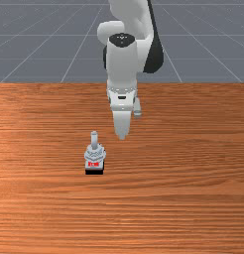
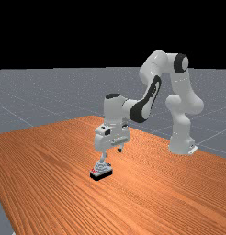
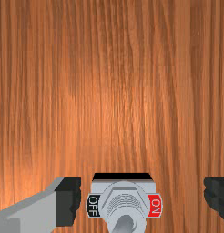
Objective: Turn on the trigger
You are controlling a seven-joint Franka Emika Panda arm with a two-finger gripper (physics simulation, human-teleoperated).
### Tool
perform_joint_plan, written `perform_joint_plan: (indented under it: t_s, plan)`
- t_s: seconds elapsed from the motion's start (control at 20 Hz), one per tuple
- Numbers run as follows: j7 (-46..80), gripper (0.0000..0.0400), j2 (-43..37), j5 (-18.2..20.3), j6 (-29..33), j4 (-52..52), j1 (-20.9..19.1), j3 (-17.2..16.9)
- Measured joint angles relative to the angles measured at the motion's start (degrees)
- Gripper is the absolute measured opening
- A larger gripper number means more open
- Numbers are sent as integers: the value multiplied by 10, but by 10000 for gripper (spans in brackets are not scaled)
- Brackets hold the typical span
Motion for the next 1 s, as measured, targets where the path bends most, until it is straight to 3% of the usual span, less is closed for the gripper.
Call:
perform_joint_plan:
  t_s: [0.05, 0.1, 0.15, 0.25, 0.45, 0.5, 0.55, 0.6, 0.65, 0.85, 1.0]
  plan:
    - [0, 244, -11, 0, -123, 56, 0, 0]
    - [0, 148, -37, 0, -249, 148, 0, 0]
    - [0, 90, -23, 0, -394, 308, 0, 0]
    - [0, 33, -52, 0, -392, 330, 0, 0]
    - [-60, 5, -53, -4, -392, 331, 0, 10]
    - [11, 3, -49, -35, -396, 337, 14, 1]
    - [13, 2, -50, -38, -393, 334, 16, 0]
    - [13, 1, -50, -38, -390, 330, 16, 1]
    - [35, 1, -51, -7, -384, 325, 11, 1]
    - [12, 0, -51, -21, -379, 319, 12, 2]
    - [8, 0, -59, -10, -366, 305, 10, 3]
